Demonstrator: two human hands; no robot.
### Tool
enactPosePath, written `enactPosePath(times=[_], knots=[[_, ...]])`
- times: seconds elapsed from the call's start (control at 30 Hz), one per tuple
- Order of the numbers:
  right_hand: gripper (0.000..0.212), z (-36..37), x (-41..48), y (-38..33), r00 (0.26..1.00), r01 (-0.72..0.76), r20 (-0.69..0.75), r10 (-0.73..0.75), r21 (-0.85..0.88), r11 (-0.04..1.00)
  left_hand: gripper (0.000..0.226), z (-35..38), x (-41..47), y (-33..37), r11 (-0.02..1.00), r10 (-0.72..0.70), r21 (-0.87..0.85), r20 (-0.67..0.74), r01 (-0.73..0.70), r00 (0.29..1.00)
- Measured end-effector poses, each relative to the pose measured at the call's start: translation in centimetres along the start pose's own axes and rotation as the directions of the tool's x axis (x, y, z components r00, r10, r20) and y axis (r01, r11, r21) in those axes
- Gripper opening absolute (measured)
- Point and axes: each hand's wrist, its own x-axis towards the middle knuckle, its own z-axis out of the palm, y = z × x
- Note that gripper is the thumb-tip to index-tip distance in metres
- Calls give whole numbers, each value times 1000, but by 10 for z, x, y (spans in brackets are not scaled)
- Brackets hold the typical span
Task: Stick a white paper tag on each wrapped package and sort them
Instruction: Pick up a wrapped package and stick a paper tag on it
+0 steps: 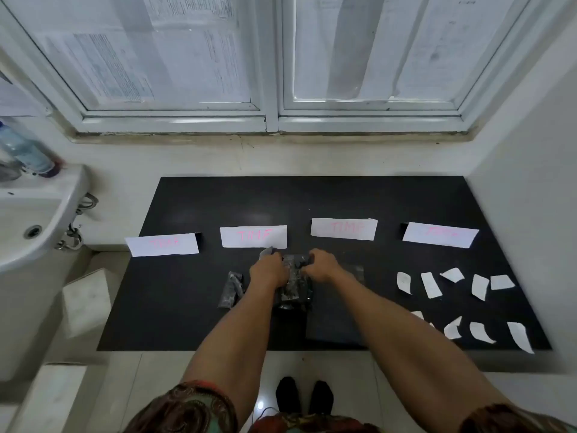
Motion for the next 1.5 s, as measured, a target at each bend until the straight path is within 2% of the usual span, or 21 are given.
enactPosePath(times=[0.1, 0.23, 0.43, 0.53, 0.6, 0.67, 0.73, 0.8, 0.9, 1.03, 1.17, 1.27, 1.5], knots=[[45, 17, -1, 5, 998, -56, 43, 54, 62, 996, 53, 2, -6, -1, 997, -16, -77, 81, 22, 997], [48, 35, 0, 11, 994, -112, 27, 109, 214, 970, 57, 6, -9, -1, 984, -6, -176, 67, 18, 998], [55, 38, -1, 7, 988, -145, -8, 152, 249, 958, 56, 2, -10, -1, 936, -79, -343, 20, 81, 997], [51, 34, -2, 7, 985, -153, -43, 170, 255, 955, 54, -2, -12, 0, 904, -100, -416, 8, 94, 995], [46, 29, -5, 9, 980, -157, -79, 185, 277, 948, 42, -3, -12, 3, 876, -103, -474, -11, 86, 995], [40, 23, -8, 12, 972, -152, -122, 199, 318, 936, 11, -6, -12, 10, 845, -102, -530, -41, 65, 994], [37, 16, -12, 17, 962, -144, -168, 216, 360, 922, 23, -9, -13, 22, 838, -85, -543, -31, 54, 996], [37, 8, -15, 25, 944, -146, -222, 245, 387, 911, 11, -10, -13, 35, 837, -39, -546, -17, 23, 999], [40, -10, -23, 42, 917, -161, -263, 300, 444, 881, 39, 1, 0, 57, 842, 37, -538, -12, -38, 999], [46, -33, -35, 69, 888, -149, -314, 336, 494, 856, 34, 10, -1, 93, 771, 132, -630, 14, -94, 991], [48, -51, -44, 102, 857, -161, -348, 380, 520, 839, 46, 33, 4, 126, 728, 167, -682, 89, -62, 982], [47, -63, -47, 128, 843, -176, -345, 413, 548, 818, 46, 50, 5, 153, 686, 183, -726, 120, -40, 976], [35, -102, -27, 175, 888, -190, -253, 384, 559, 807, 47, 70, 19, 199, 584, 126, -810, 158, 56, 979]])
